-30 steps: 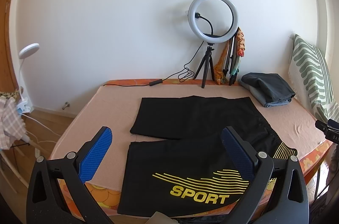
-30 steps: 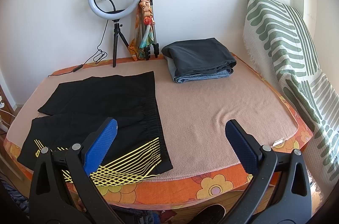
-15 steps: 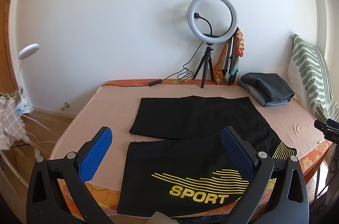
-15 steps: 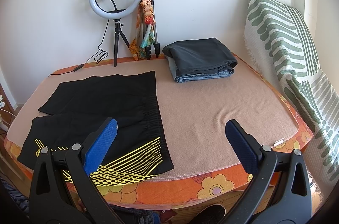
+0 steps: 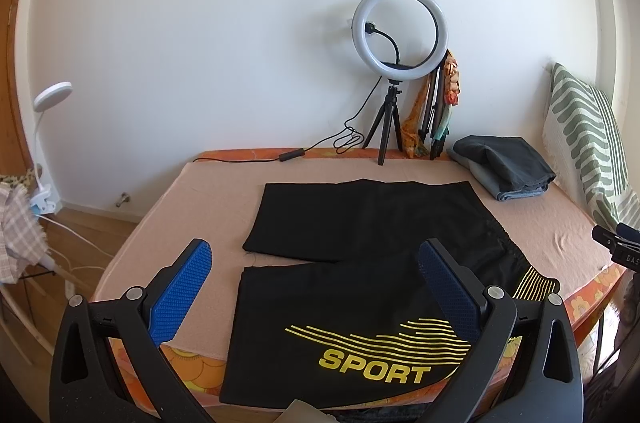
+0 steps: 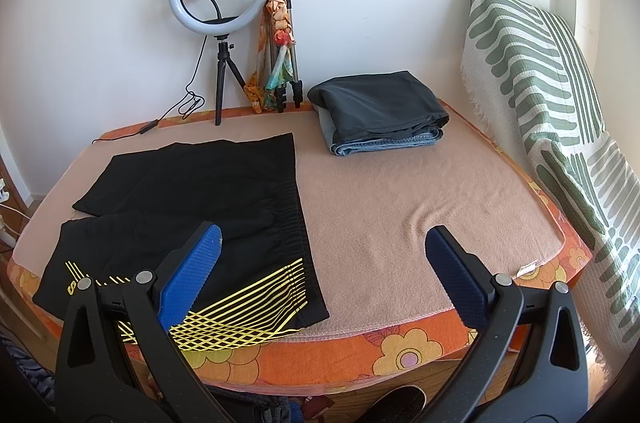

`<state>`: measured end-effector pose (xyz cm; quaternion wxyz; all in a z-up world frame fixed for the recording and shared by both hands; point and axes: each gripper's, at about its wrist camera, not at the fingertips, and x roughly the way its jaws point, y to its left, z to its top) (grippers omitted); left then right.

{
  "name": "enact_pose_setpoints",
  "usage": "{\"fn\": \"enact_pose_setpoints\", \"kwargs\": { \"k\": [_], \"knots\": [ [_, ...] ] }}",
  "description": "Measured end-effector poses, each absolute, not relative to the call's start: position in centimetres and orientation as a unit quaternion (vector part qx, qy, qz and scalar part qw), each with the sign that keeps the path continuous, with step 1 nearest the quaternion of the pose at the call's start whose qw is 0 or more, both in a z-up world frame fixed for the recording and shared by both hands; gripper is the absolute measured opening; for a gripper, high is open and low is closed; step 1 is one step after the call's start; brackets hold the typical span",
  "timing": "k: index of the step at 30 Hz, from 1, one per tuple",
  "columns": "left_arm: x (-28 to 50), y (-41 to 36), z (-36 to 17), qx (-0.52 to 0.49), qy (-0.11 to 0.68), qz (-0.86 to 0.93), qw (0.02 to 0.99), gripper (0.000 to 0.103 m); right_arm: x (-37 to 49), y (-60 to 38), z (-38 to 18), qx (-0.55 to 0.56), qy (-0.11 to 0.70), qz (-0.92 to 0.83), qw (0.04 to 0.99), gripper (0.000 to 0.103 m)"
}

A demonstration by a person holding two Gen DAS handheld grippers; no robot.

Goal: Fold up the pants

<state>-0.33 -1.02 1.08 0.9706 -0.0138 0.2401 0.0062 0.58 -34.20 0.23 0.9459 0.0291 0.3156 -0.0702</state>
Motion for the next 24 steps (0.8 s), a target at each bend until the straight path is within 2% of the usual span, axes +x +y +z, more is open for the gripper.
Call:
{"fn": "enact_pose_setpoints", "kwargs": {
  "k": [18, 24],
  "knots": [
    [0.5, 1.0, -0.6, -0.027, 0.272, -0.011, 0.962, 0.103, 0.8, -33.2, -1.2, 0.036, 0.335, -0.017, 0.941, 0.103],
    [0.7, 1.3, -1.8, 0.041, 0.290, -0.023, 0.956, 0.103, 1.5, -32.2, -2.0, -0.004, 0.353, 0.025, 0.935, 0.103]
  ]
}}
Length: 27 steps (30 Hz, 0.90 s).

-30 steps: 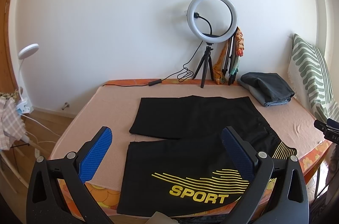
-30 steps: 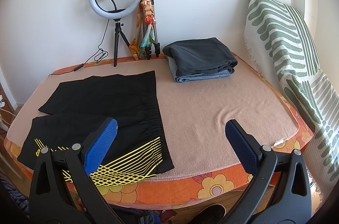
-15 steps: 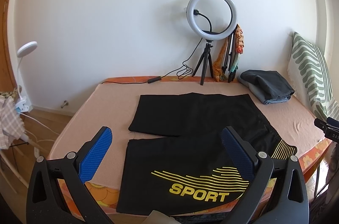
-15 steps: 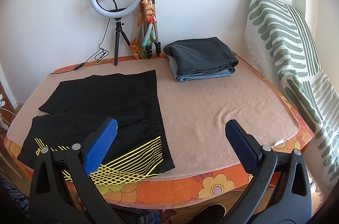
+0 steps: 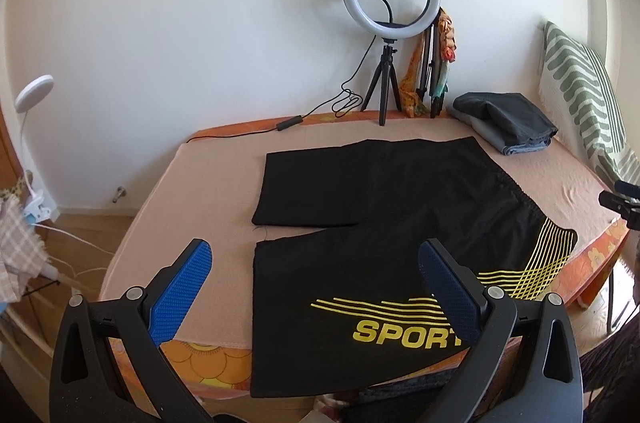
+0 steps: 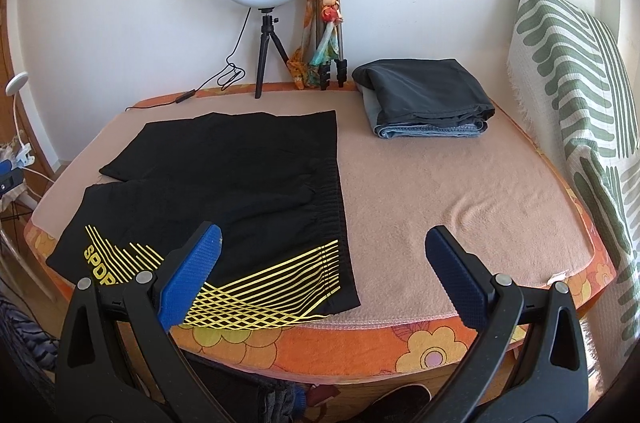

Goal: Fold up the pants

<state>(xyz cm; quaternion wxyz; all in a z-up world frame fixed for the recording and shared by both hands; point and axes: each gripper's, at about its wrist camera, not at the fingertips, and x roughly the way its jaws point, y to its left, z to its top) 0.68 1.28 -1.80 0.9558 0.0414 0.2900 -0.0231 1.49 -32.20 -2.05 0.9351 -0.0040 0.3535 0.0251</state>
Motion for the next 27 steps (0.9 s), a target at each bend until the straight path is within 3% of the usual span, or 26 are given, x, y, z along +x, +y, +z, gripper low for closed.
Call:
{"fn": "enact_pose_setpoints", "kwargs": {
  "k": [6, 15, 19, 23, 27],
  "knots": [
    [0.8, 1.9, -4.5, 0.092, 0.312, -0.075, 0.943, 0.100, 3.2, -31.7, -4.2, -0.017, 0.396, 0.083, 0.914, 0.103],
    [0.3, 2.1, -8.8, 0.140, 0.388, -0.131, 0.902, 0.062, 3.4, -30.3, -7.6, -0.144, 0.408, 0.172, 0.885, 0.103],
    [0.2, 2.2, -10.0, 0.137, 0.413, -0.163, 0.885, 0.054, 2.6, -29.1, -9.3, -0.217, 0.418, 0.195, 0.860, 0.102],
    [0.2, 2.2, -11.4, 0.136, 0.437, -0.191, 0.868, 0.042, 2.1, -28.2, -10.4, -0.245, 0.434, 0.216, 0.840, 0.091],
    [0.2, 2.3, -12.4, 0.132, 0.455, -0.206, 0.856, 0.041, 1.8, -27.6, -11.5, -0.275, 0.438, 0.223, 0.826, 0.088]
  ]
}}
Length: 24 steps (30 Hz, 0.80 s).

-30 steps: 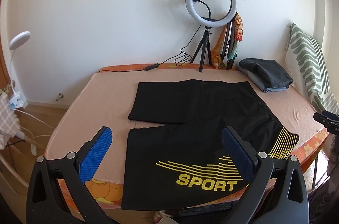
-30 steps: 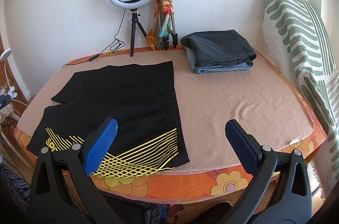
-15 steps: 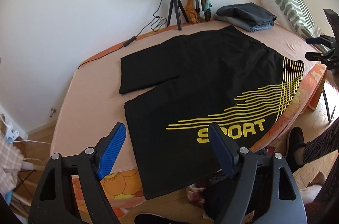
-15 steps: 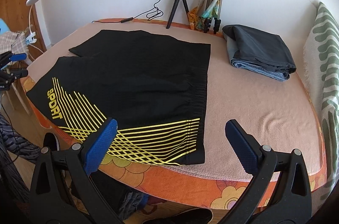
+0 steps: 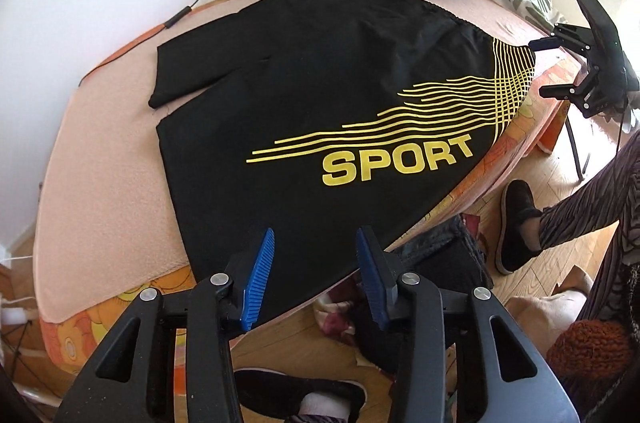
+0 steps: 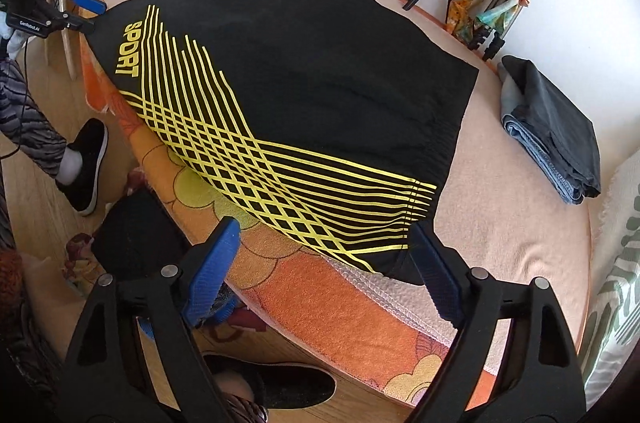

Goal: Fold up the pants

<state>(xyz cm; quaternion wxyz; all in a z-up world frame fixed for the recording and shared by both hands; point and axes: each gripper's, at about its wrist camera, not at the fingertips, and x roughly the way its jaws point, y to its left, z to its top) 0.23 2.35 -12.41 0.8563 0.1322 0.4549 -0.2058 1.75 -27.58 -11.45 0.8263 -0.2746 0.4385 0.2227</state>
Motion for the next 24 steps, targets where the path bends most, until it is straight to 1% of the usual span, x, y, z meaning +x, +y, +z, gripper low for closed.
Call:
{"fn": "enact_pose_setpoints", "kwargs": {
  "k": [4, 6, 7, 9, 10, 11, 12, 13, 14, 15, 16, 19, 23, 24],
  "knots": [
    [0.3, 2.5, -12.6, 0.131, 0.457, -0.217, 0.852, 0.041, 2.0, -27.2, -12.0, -0.301, 0.434, 0.216, 0.822, 0.081],
    [0.4, 2.6, -12.6, 0.133, 0.455, -0.218, 0.853, 0.041, 2.2, -27.2, -12.1, -0.309, 0.430, 0.209, 0.822, 0.079],
    [0.3, 2.6, -12.5, 0.134, 0.455, -0.220, 0.853, 0.041, 2.3, -27.1, -12.2, -0.315, 0.429, 0.204, 0.822, 0.076],
    [0.3, 2.6, -12.5, 0.137, 0.453, -0.222, 0.852, 0.041, 2.5, -27.0, -12.3, -0.326, 0.429, 0.198, 0.819, 0.066],
    [0.3, 2.6, -12.4, 0.137, 0.452, -0.224, 0.852, 0.041, 2.6, -27.0, -12.3, -0.329, 0.429, 0.197, 0.818, 0.055],
    [0.3, 2.6, -12.5, 0.137, 0.452, -0.228, 0.851, 0.041, 2.8, -27.1, -12.3, -0.328, 0.431, 0.195, 0.818, 0.041],
    [0.3, 2.5, -12.5, 0.138, 0.451, -0.232, 0.851, 0.043, 2.9, -27.0, -12.3, -0.327, 0.433, 0.193, 0.818, 0.034],
    [0.1, 2.3, -12.5, 0.142, 0.450, -0.234, 0.850, 0.045, 3.1, -27.0, -12.2, -0.325, 0.433, 0.191, 0.819, 0.020],
    [0.0, 2.1, -12.5, 0.148, 0.448, -0.238, 0.849, 0.049, 3.2, -27.1, -12.0, -0.323, 0.432, 0.188, 0.821, 0.012],
    [-0.2, 1.8, -12.6, 0.154, 0.446, -0.244, 0.847, 0.052, 3.4, -27.1, -11.7, -0.320, 0.429, 0.185, 0.824, 0.010],
    [-0.4, 1.5, -12.6, 0.162, 0.444, -0.247, 0.846, 0.054, 3.6, -27.2, -11.3, -0.316, 0.426, 0.181, 0.828, 0.008],
    [-0.7, 0.6, -13.1, 0.200, 0.439, -0.243, 0.842, 0.055, 4.4, -27.3, -10.1, -0.295, 0.418, 0.172, 0.842, 0.006],
    [-0.4, 0.3, -13.6, 0.226, 0.437, -0.230, 0.840, 0.055, 5.1, -27.2, -9.1, -0.286, 0.410, 0.163, 0.851, 0.004],
    [-0.2, 0.5, -13.8, 0.233, 0.438, -0.219, 0.840, 0.058, 5.1, -27.2, -8.9, -0.284, 0.409, 0.163, 0.852, 0.004]
  ]
}}
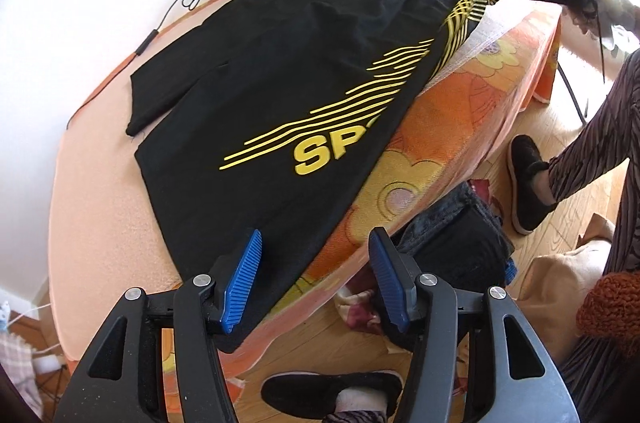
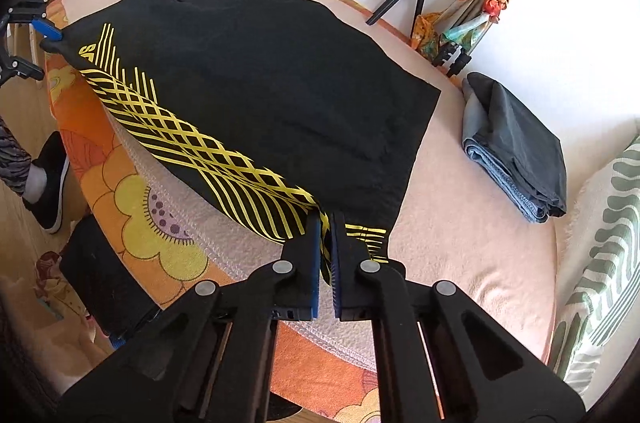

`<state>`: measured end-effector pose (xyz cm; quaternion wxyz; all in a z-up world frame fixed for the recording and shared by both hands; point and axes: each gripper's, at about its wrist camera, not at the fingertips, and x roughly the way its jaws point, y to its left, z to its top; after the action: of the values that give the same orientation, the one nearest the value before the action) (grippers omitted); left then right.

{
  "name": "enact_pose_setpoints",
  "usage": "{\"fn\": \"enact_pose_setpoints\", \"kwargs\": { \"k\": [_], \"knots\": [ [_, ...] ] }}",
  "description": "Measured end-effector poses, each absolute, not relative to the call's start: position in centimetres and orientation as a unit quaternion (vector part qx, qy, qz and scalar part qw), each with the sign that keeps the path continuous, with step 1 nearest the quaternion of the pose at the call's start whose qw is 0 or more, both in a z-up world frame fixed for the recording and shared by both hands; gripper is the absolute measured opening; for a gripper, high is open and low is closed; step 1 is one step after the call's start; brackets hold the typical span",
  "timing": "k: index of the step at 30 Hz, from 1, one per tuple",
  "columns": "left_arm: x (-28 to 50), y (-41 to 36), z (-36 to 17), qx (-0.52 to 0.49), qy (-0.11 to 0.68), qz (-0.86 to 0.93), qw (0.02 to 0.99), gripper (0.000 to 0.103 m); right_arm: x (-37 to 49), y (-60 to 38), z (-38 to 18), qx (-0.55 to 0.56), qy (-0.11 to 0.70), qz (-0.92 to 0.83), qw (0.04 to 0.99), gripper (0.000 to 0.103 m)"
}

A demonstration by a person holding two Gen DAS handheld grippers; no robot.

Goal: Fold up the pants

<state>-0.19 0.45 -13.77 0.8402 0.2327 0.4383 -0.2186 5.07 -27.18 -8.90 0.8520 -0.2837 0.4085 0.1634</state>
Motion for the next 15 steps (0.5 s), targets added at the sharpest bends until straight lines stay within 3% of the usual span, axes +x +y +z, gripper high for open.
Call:
{"fn": "enact_pose_setpoints", "kwargs": {
  "k": [5, 7, 8, 9, 15],
  "knots": [
    [1.1, 2.1, -13.6, 0.194, 0.448, -0.205, 0.848, 0.050, 4.9, -27.1, -8.9, -0.279, 0.412, 0.164, 0.852, 0.004],
    [1.7, 2.8, -13.6, 0.176, 0.455, -0.203, 0.849, 0.032, 4.8, -27.2, -9.0, -0.278, 0.414, 0.163, 0.851, 0.004],
    [1.9, 3.1, -13.5, 0.164, 0.458, -0.212, 0.848, 0.013, 4.8, -27.2, -9.0, -0.277, 0.415, 0.163, 0.851, 0.004],
    [2.0, 3.3, -13.4, 0.156, 0.457, -0.220, 0.847, 0.005, 4.8, -27.2, -8.9, -0.275, 0.415, 0.164, 0.852, 0.004],
    [2.1, 3.7, -12.0, 0.137, 0.425, -0.225, 0.866, 0.001, 4.7, -27.3, -8.3, -0.269, 0.405, 0.157, 0.860, 0.004]
  ]
}}
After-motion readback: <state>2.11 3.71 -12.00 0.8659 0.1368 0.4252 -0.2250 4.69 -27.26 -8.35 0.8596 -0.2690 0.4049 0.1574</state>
